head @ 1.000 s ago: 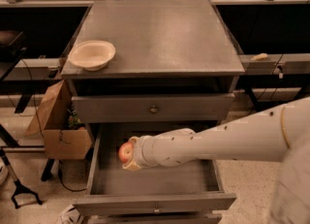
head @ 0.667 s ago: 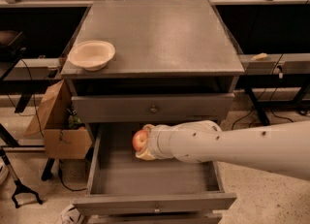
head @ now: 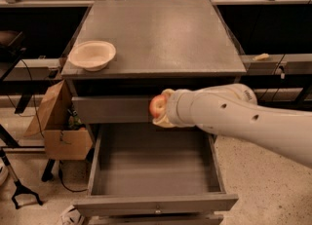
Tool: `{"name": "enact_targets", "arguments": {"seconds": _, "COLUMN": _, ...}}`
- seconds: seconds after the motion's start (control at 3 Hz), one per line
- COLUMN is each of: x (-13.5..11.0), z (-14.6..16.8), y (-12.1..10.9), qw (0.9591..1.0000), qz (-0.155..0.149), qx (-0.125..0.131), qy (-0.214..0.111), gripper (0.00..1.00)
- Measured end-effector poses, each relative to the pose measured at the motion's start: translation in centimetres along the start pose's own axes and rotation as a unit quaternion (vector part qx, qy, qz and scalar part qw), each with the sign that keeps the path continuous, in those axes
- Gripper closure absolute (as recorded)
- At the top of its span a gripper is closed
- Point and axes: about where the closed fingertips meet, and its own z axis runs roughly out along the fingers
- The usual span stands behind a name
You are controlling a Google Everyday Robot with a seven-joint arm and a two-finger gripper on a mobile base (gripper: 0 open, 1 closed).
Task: Pick apple from middle drawer and place on counter
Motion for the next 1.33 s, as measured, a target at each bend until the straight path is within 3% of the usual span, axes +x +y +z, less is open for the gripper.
{"name": "enact_targets", "arguments": {"seconds": 0.67, "x": -1.9, "z": -5.5, "y": -8.9, "qw": 0.9963, "qz": -0.008, "qx": 0.085, "qy": -0.008, "gripper": 1.0}}
{"name": "enact_targets", "arguments": {"seconds": 1.33, "x": -1.4, "z": -4.9, "y": -16.3, "qw": 0.9874, "qz": 0.007, "qx": 0.154, "qy": -0.037, "gripper": 1.0}}
